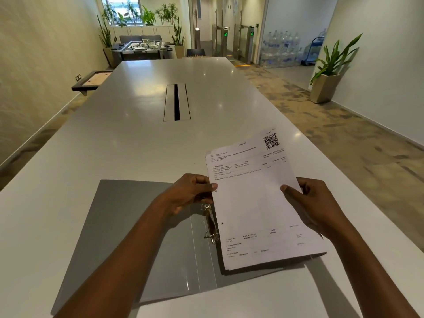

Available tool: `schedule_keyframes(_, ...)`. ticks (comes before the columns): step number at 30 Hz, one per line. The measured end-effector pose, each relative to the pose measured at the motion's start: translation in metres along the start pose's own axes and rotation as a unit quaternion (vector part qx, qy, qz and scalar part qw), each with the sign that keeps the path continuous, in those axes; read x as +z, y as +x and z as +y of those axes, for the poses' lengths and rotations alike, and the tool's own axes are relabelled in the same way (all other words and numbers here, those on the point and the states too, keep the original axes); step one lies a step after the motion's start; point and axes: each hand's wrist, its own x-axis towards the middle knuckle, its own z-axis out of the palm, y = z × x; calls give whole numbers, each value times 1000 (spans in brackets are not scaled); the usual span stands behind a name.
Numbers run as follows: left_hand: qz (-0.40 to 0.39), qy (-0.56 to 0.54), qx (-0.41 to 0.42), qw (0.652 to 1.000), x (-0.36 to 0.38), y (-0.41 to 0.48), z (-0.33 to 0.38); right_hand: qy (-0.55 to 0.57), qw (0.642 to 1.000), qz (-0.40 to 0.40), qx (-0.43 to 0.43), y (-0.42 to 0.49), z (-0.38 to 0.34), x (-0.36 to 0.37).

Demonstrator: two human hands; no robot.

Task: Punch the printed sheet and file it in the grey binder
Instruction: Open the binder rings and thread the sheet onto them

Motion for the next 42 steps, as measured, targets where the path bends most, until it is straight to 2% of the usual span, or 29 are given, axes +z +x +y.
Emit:
schedule_keyframes(10,48,53,-2,997,-11,0,-4,-103,995,12,-6,6,-22,11)
schedule_keyframes(14,85,125,-23,988,-12,6,-13,-137,991,6,7,9,-26,17)
schedule_keyframes(18,112,154,-54,980,-12,9,-20,-166,986,0,19,11,-29,25)
schedule_keyframes(28,155,137,-100,973,-8,12,-31,-214,977,-7,17,15,-32,40)
schedule_keyframes(36,151,147,-135,968,-8,14,-31,-246,969,-7,6,22,-25,36)
schedule_keyframes(42,126,88,-168,974,-10,15,-33,-258,966,-20,20,23,-18,33)
